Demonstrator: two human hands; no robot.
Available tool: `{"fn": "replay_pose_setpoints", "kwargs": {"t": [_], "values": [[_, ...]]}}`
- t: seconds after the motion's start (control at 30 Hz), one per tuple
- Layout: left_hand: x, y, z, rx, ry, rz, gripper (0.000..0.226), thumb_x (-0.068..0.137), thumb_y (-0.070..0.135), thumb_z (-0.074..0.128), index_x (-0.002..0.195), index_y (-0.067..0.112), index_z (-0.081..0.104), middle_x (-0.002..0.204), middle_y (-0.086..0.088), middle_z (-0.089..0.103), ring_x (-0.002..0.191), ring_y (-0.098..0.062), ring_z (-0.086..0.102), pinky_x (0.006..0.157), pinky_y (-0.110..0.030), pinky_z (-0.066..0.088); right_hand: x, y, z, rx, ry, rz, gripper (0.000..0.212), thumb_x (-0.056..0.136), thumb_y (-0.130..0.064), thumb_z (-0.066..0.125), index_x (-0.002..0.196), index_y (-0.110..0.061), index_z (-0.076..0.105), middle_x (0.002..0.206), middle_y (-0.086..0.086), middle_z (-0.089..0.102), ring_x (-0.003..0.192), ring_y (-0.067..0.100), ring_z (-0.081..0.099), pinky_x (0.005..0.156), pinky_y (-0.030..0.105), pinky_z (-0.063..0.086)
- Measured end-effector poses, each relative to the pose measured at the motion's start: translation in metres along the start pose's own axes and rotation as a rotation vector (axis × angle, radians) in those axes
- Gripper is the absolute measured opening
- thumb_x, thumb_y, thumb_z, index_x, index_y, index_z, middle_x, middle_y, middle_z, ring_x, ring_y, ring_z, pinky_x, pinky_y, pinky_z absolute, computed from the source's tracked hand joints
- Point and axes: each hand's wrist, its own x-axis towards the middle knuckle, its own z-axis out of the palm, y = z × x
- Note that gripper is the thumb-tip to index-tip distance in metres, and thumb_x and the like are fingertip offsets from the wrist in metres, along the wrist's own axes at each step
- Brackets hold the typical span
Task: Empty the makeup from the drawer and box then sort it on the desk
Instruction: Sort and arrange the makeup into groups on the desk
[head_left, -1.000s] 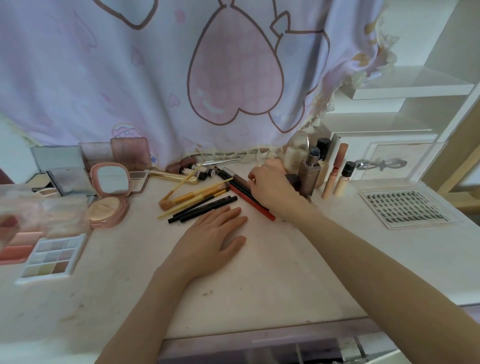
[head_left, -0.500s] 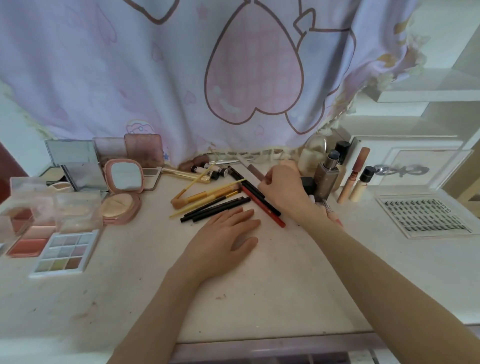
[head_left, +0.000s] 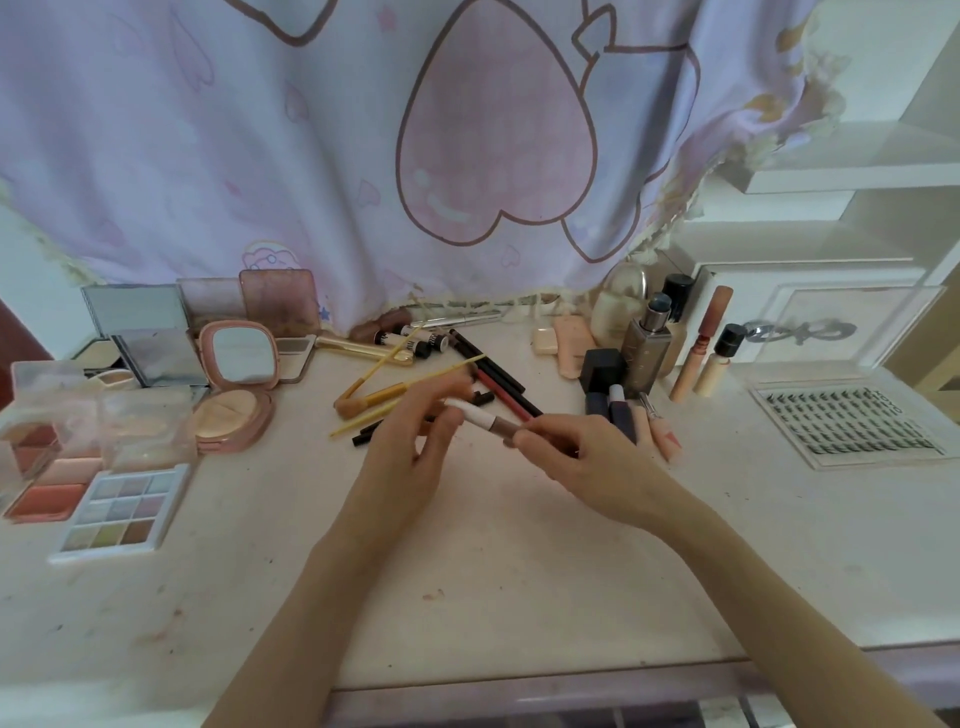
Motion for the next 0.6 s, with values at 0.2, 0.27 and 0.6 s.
{"fn": "replay_pose_setpoints", "kwargs": {"t": [0.2, 0.27, 0.6], "values": [[0.000, 0.001, 0.001, 0.108, -0.038, 0.000, 0.013, 0.091, 0.026, 0.037, 0.084, 0.032, 0.046, 0.067, 0.013, 0.042, 0.059, 0.002, 0.044, 0.056, -0.009, 0.033, -0.008, -0.002, -0.008, 0.261, -0.254, 0.117, 0.027, 0.096, -0.035, 0.044, 0.096, -0.019, 0.066, 0.053, -0.007, 0.038, 0.042, 0.004, 0.030, 0.042, 0.018, 0.027], [-0.001, 0.003, 0.002, 0.104, -0.051, -0.047, 0.017, 0.091, 0.030, 0.032, 0.079, 0.030, 0.045, 0.063, 0.011, 0.038, 0.055, 0.000, 0.041, 0.052, -0.010, 0.032, -0.008, -0.002, -0.005, 0.137, -0.192, 0.028, 0.024, 0.096, -0.034, 0.045, 0.092, -0.020, 0.065, 0.056, -0.008, 0.042, 0.045, 0.003, 0.034, 0.047, 0.019, 0.030], [-0.003, 0.004, 0.003, -0.003, -0.091, -0.091, 0.016, 0.078, 0.044, 0.047, 0.084, 0.032, 0.056, 0.066, 0.019, 0.052, 0.060, -0.002, 0.046, 0.055, -0.011, 0.036, -0.017, 0.002, -0.008, -0.082, 0.013, -0.024, 0.014, 0.089, -0.039, 0.055, 0.095, -0.027, 0.060, 0.063, -0.010, 0.051, 0.053, 0.003, 0.043, 0.053, 0.015, 0.034]]}}
